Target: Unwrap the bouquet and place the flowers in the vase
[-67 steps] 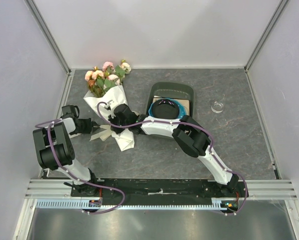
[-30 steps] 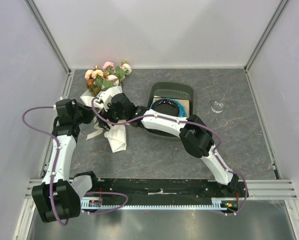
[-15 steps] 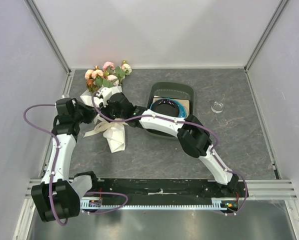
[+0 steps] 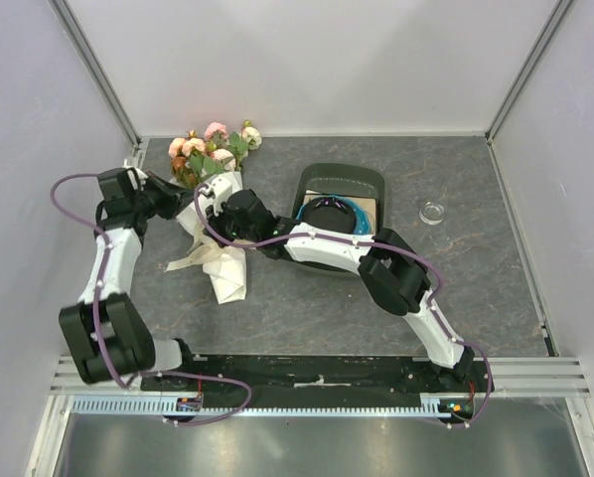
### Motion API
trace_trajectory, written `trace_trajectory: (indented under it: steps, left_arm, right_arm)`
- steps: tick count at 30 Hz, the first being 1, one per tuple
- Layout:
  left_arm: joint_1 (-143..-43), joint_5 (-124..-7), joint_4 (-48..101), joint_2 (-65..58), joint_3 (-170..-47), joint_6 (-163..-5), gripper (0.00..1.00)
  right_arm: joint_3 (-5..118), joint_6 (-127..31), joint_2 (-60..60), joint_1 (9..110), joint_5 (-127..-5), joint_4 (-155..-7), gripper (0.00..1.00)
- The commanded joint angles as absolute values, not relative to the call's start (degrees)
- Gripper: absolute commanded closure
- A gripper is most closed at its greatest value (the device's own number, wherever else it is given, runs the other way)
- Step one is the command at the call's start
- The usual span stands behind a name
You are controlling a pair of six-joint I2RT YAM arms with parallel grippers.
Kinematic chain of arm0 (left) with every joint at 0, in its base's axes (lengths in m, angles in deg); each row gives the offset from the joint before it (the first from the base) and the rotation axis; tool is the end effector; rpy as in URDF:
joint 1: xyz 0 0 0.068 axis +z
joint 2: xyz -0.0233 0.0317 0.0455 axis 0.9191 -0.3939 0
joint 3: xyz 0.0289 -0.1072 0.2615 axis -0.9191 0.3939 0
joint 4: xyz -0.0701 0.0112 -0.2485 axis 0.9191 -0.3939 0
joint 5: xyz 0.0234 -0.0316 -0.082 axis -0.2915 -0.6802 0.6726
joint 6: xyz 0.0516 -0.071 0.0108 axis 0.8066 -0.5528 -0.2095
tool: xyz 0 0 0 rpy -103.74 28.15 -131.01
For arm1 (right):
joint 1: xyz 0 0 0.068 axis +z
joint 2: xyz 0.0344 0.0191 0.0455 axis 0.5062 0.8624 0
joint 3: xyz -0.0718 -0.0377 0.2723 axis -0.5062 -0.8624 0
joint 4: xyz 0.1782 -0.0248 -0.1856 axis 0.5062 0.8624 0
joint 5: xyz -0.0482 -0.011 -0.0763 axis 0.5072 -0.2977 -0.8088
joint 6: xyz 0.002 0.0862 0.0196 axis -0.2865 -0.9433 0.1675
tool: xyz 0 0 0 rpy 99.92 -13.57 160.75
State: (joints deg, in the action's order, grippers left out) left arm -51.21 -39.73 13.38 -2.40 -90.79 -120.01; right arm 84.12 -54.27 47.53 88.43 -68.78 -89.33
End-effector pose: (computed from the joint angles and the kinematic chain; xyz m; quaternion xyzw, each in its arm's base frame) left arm 0.3121 0.0416 0.2834 -0.3129 0.7828 -0.3741 0.3864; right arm 0.3022 0.4961 0.2318 -0.3322 0.7376 0.3674 0.4589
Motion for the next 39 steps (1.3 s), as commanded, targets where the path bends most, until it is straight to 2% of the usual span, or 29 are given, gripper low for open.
trace_trajectory:
  steps: [1, 9, 18, 30, 39]
  left_arm:
    - [-54.0, -28.7, 18.1, -14.2, -96.2, -118.6, 0.98]
    - [-56.7, -26.5, 11.3, -29.9, -101.5, -111.5, 0.98]
    - [-56.4, -35.4, 7.0, -38.9, -103.1, -107.6, 0.98]
    - [-56.3, -40.2, 6.8, -40.8, -101.2, -107.9, 0.98]
    - [-56.3, -41.2, 6.9, -41.1, -101.1, -108.0, 0.98]
  right_arm:
    - [82.7, -55.8, 43.3, 88.8, -67.6, -95.2, 1.00]
    - [83.6, -55.4, 42.3, 88.7, -68.0, -95.6, 1.00]
    - [82.6, -55.1, 38.0, 89.3, -71.6, -97.4, 1.00]
    - [90.5, -52.3, 28.4, 89.4, -76.1, -92.6, 1.00]
    - [89.7, -50.5, 16.6, 89.6, -75.9, -92.7, 1.00]
